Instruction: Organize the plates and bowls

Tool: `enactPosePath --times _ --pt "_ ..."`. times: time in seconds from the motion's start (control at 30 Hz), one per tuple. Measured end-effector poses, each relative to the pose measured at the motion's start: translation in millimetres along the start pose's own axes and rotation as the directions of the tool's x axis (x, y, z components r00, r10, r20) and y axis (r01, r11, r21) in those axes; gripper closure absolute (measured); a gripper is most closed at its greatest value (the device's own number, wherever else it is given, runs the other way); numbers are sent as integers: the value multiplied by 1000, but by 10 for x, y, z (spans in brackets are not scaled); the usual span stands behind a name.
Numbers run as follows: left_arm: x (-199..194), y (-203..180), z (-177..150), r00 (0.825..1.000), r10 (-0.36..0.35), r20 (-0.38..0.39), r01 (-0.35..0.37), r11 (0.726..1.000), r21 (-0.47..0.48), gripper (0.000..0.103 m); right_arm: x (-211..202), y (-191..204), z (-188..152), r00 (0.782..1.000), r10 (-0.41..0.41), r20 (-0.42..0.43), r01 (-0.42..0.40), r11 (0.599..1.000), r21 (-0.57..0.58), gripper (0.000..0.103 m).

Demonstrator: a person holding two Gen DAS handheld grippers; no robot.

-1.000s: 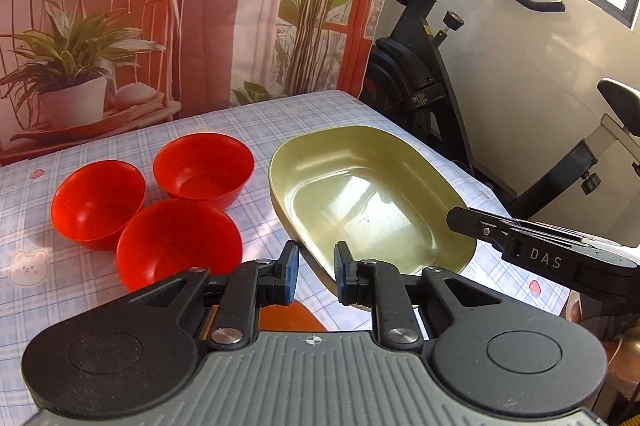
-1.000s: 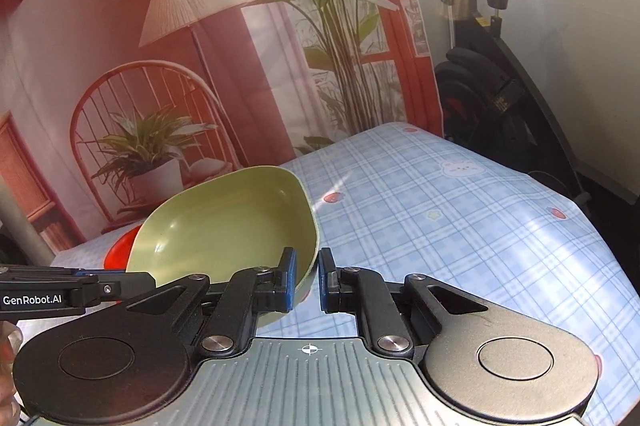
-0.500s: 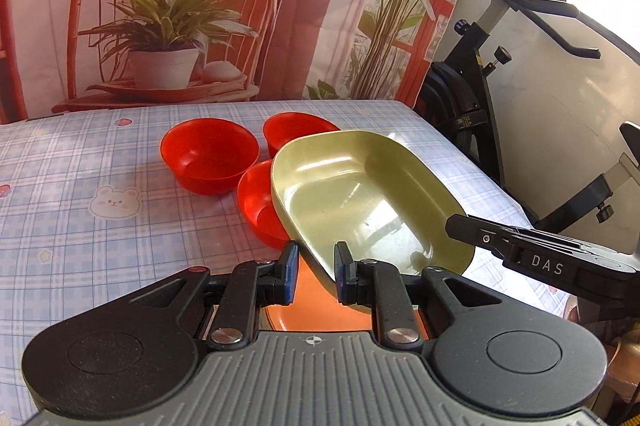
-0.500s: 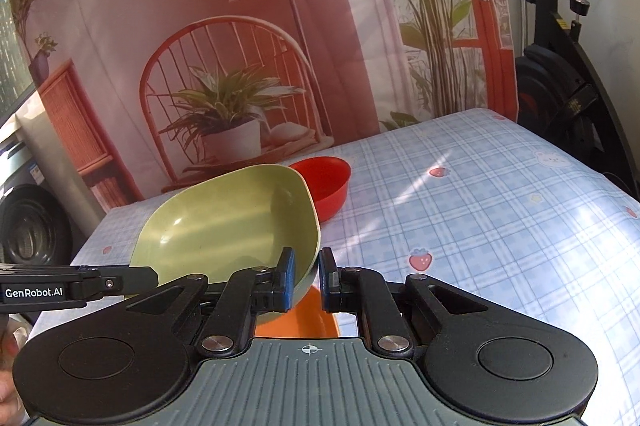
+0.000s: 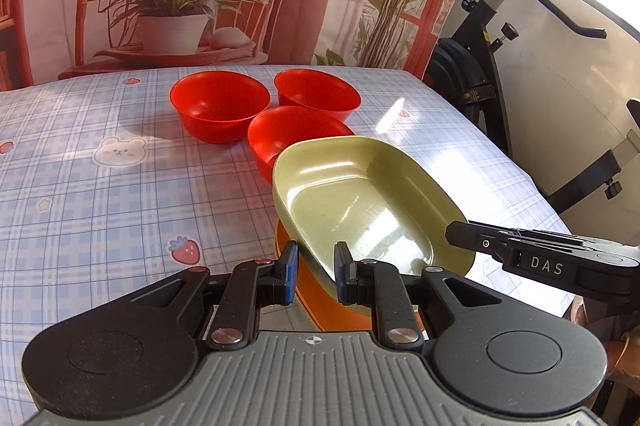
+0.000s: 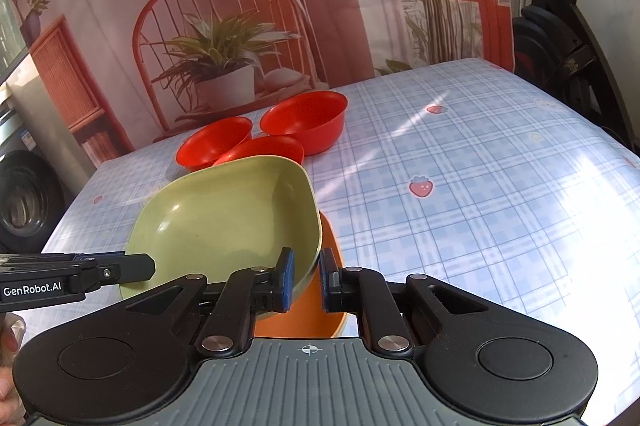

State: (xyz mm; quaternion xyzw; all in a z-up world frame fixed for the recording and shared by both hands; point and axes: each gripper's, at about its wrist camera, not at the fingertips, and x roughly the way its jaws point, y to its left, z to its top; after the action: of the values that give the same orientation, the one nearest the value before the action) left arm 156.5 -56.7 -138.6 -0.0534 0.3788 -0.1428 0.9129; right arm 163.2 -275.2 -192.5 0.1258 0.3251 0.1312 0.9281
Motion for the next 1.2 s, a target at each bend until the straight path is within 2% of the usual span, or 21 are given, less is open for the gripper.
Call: enactPosePath --times 0.6,1.03,1.2 --pt "122 -54 -178 998 24 -57 -23 999 31 83 61 -29 -152 998 -27 -53 27 1000 -5 89" --pt "171 -51 -197 997 22 -69 -19 999 42 83 81 -37 -181 998 -36 -46 36 999 -7 88" --pt "161 -40 -193 998 18 -67 -16 999 34 83 75 -29 -182 998 -32 -45 32 999 -11 84"
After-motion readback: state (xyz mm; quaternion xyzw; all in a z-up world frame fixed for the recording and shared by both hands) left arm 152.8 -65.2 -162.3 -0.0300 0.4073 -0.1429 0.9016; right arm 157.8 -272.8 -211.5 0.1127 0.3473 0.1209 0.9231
